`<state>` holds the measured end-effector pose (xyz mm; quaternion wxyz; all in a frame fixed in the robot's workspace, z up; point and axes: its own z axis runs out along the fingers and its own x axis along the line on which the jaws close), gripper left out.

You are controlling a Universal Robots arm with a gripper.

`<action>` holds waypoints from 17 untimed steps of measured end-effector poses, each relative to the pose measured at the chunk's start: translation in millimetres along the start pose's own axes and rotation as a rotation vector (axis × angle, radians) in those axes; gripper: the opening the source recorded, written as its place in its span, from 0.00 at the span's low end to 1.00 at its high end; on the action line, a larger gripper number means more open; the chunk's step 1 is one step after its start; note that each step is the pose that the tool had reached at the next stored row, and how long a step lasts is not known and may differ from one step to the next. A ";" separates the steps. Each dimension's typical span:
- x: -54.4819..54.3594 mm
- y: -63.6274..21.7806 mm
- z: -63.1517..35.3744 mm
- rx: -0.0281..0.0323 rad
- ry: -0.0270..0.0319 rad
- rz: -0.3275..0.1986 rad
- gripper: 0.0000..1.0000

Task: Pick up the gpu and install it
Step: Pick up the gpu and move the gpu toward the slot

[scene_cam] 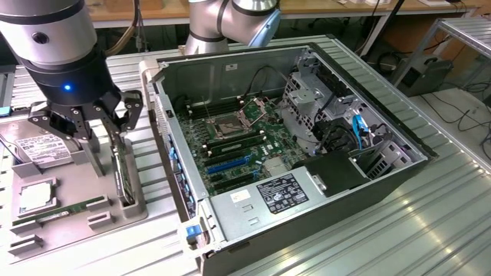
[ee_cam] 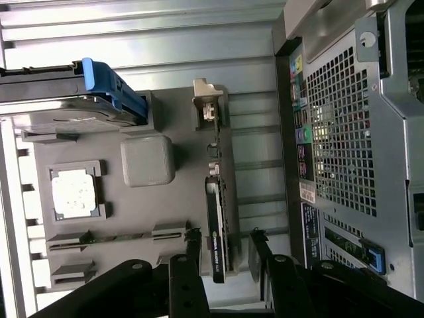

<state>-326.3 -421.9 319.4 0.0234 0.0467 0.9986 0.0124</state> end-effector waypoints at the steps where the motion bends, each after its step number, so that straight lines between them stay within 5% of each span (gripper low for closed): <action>1: 0.0 0.0 0.8 -0.0001 -0.0017 0.000 0.42; 5: 1.6 -0.3 8.3 -0.0008 -0.0092 0.000 0.42; 17: 8.7 -0.6 32.8 -0.0011 -0.0124 0.001 0.42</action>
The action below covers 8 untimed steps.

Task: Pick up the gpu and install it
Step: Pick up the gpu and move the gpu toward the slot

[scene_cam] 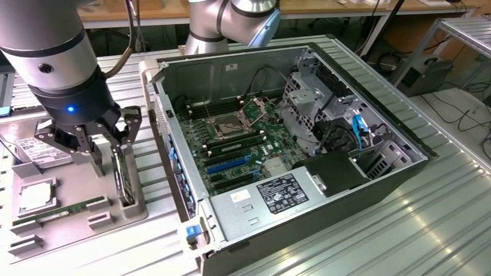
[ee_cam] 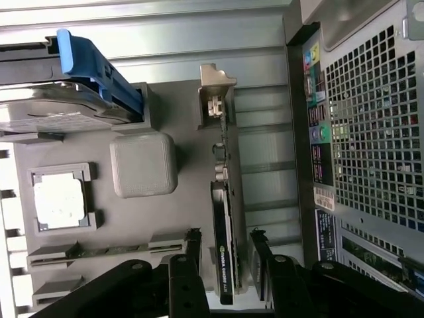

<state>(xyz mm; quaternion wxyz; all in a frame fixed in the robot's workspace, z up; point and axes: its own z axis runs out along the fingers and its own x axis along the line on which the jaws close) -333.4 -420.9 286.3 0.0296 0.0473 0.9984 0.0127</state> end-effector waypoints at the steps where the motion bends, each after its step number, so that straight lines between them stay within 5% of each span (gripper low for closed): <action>1: 0.1 0.2 1.8 0.0000 -0.0002 0.000 0.42; 8: 1.1 3.2 13.4 -0.0002 -0.0028 0.000 0.42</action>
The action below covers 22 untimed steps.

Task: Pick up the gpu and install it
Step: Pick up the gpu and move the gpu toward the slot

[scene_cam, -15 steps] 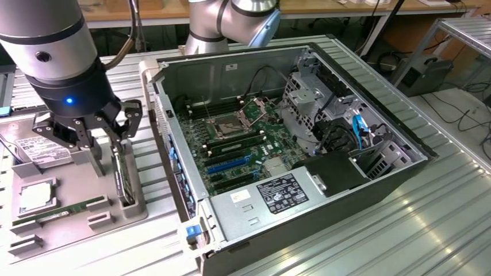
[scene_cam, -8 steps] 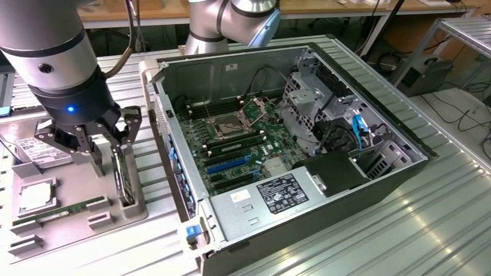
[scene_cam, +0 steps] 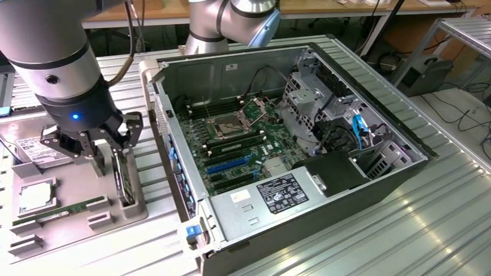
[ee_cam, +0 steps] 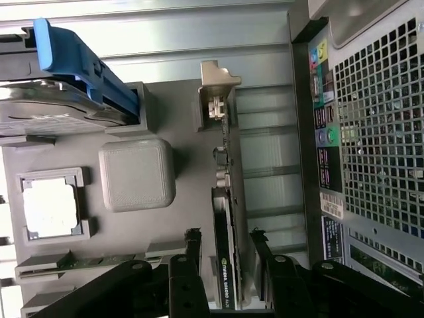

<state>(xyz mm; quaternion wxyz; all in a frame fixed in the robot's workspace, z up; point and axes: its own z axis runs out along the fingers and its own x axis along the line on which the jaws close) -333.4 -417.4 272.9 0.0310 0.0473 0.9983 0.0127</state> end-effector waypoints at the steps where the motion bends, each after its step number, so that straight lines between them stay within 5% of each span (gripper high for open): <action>1: 0.1 0.6 2.0 -0.0002 -0.0007 0.000 0.42; 13: 0.0 0.4 17.3 -0.0049 -0.0043 0.000 0.42; 19: 0.1 -0.6 22.3 -0.0319 -0.0036 0.002 0.42; 22: 0.2 -2.5 26.2 -0.0335 -0.0053 0.002 0.42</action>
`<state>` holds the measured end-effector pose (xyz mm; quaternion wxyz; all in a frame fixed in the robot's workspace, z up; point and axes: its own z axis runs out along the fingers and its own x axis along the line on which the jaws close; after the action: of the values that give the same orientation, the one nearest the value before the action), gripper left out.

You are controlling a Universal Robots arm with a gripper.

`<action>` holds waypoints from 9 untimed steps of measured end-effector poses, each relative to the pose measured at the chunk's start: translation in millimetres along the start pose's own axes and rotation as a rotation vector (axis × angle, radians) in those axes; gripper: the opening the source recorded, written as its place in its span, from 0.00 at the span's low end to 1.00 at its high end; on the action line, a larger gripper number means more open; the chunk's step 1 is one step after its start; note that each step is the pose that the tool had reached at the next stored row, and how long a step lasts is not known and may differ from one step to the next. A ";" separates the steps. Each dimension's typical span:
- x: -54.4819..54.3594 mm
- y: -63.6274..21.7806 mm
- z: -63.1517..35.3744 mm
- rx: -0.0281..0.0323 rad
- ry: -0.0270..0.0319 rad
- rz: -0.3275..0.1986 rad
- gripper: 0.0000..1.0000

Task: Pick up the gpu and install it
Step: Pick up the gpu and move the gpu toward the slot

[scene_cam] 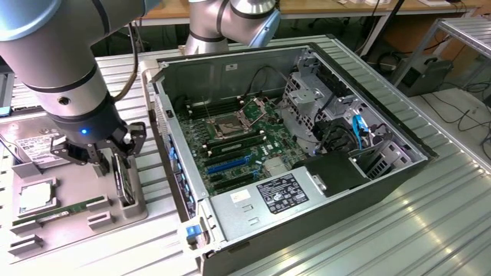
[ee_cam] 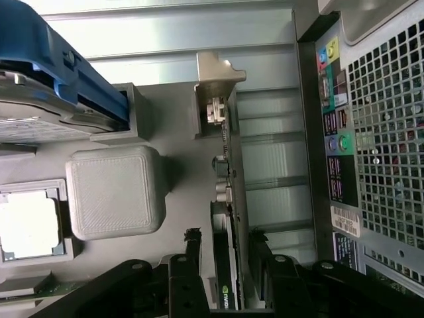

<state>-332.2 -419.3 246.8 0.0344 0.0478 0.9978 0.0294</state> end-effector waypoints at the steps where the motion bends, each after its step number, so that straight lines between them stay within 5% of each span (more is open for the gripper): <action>1: 0.1 -0.2 1.3 -0.0002 -0.0012 0.000 0.42; 9: 0.1 -0.4 2.6 -0.0002 -0.0024 0.000 0.42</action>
<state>-332.2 -419.5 244.1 0.0356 0.0477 0.9978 0.0294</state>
